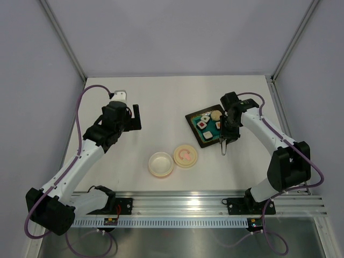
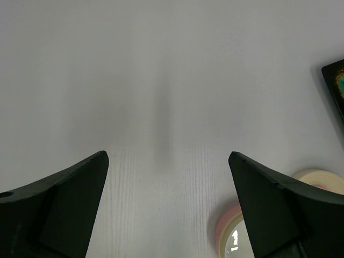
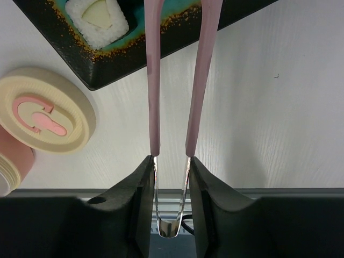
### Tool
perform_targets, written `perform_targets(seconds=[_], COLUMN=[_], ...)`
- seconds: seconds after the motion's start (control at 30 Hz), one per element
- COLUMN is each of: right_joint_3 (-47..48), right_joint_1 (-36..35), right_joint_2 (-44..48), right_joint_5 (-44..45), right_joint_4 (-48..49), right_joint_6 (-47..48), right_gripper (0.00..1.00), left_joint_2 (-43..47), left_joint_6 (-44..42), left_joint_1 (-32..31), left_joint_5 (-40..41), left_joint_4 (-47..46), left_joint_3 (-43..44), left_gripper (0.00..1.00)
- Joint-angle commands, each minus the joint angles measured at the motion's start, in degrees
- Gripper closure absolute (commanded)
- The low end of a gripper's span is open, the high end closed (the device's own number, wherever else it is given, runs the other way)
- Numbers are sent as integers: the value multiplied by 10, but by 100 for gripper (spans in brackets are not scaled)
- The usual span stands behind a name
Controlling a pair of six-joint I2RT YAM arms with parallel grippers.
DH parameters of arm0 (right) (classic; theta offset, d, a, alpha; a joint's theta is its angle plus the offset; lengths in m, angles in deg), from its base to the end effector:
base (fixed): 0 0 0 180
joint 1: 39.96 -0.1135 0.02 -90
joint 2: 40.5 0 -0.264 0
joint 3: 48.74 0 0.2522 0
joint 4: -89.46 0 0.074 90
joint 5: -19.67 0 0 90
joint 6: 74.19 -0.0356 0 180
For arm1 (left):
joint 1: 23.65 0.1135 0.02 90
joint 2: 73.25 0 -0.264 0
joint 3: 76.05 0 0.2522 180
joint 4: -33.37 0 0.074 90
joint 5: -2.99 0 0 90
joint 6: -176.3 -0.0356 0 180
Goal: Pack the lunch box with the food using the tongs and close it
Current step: Pick up the fake food from the plate.
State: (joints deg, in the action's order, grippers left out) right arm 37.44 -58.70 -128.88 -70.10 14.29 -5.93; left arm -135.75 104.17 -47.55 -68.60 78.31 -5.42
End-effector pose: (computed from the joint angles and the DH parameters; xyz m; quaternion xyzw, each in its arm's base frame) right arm 0.2733 0.0926 0.2608 0.0262 0.9936 0.0362 0.1039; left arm 0.2185 -0.0845 0.3188 -0.0251 0.8852 -0.0239 0.4639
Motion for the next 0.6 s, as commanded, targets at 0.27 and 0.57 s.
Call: perform_targets(seconds=[0.27, 0.57], right_joint_3=[42, 73], right_joint_1=[-1, 0], right_joint_2=[-43, -83], right_joint_5=[-15, -11], right_joint_4=[-3, 6], right_joint_6=[50, 61], right_gripper=[61, 56], left_joint_2=[2, -28], left_joint_6=[4, 19], left_joint_1=[-1, -1], left_joint_5=[7, -8], left_joint_4=[-9, 21], left_joint_3=[10, 26], left_gripper=[1, 1])
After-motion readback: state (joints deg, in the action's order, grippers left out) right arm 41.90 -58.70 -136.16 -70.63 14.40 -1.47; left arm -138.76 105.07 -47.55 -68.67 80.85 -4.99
